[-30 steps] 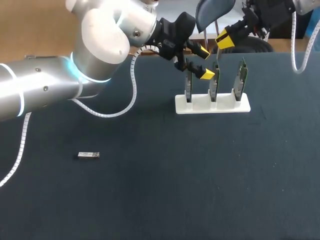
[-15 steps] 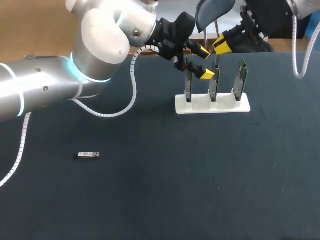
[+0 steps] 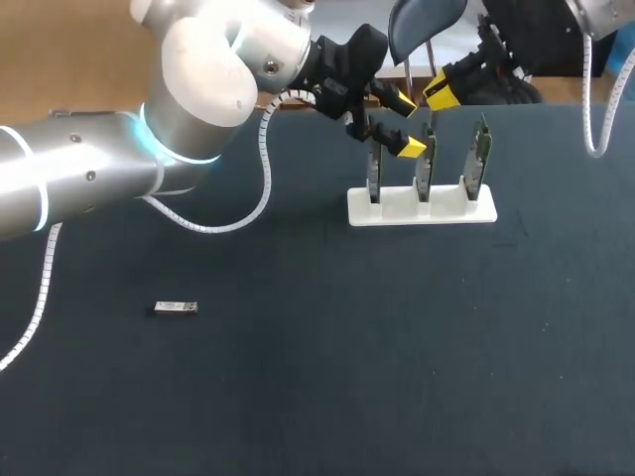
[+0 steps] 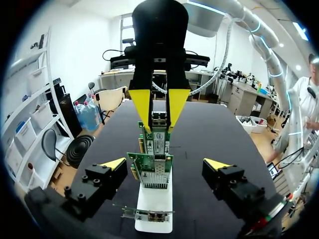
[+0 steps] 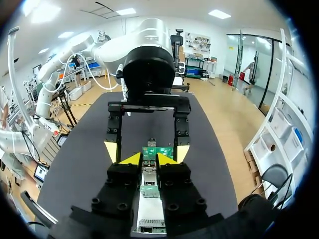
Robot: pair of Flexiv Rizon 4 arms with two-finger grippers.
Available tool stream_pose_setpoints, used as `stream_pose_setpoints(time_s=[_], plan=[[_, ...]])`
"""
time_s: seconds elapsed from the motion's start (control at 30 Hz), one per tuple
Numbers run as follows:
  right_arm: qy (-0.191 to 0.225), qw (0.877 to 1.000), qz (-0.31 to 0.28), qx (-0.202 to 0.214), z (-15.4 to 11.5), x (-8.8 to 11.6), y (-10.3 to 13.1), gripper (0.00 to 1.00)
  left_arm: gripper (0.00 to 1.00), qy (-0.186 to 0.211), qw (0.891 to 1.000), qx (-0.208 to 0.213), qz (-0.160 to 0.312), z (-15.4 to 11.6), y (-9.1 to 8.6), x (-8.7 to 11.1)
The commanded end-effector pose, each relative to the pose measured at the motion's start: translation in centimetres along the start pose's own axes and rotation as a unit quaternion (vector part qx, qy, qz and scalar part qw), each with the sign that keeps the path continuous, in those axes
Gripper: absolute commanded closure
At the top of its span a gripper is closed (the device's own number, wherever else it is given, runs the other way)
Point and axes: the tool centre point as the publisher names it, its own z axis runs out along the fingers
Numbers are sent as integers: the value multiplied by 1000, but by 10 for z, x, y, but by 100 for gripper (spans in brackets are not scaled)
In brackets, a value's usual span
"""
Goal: Pick up the optical module with the left hand, and insert it into the network port with the right hand.
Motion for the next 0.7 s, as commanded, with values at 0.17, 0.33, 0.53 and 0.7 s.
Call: stream_pose_setpoints(time_s=[0.17,0.33,0.53,0.7], plan=[[-1,1000,3,-3,2,2,-1,100,0,2,1000,1,0,0,1,-1],[-1,1000,7,-2,3,4,-1,100,0,2,1000,1,0,0,1,-1],[-4,1000,11,-3,6,6,0,100,0,2,1000,1,0,0,1,-1],[-5,1000,11,-3,6,5,0,100,0,2,1000,1,0,0,1,-1]])
